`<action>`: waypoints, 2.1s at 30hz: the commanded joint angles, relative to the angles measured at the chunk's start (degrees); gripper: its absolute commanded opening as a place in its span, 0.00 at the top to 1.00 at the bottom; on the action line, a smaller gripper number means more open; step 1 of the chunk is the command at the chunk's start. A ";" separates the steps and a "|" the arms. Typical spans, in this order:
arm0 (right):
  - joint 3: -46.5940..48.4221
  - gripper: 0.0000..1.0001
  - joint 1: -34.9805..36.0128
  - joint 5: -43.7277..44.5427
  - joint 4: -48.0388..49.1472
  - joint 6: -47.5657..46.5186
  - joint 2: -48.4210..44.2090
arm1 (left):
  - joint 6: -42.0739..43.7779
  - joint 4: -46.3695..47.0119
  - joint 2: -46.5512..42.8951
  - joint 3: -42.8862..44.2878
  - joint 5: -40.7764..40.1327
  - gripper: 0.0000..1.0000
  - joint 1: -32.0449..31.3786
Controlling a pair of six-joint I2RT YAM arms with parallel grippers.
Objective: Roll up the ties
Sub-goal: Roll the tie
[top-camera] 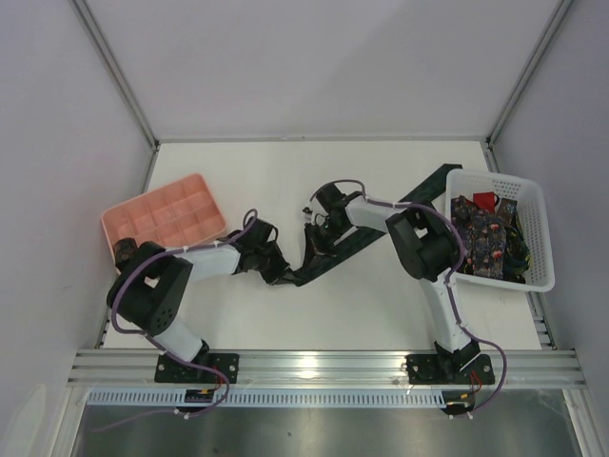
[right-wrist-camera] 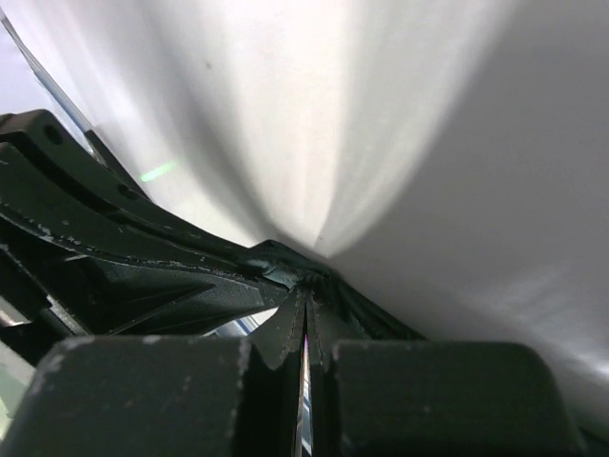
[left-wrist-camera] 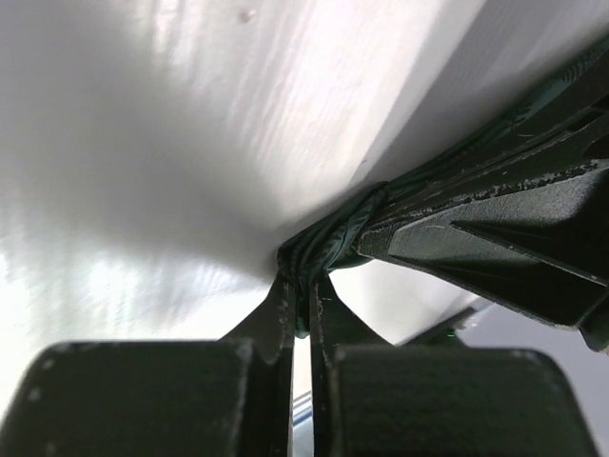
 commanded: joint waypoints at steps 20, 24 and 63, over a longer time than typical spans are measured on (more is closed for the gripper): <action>4.41 0.98 4.04 1.31 0.96 2.83 1.13 | 16.55 -19.45 -4.49 3.72 -11.16 0.99 1.11; 5.03 0.98 4.21 1.31 0.70 3.09 1.22 | 17.16 -20.68 -4.75 5.47 -11.15 0.99 1.11; 7.40 0.98 7.20 -0.98 1.67 5.03 6.23 | 18.66 -26.58 -1.32 16.20 -5.97 0.84 1.11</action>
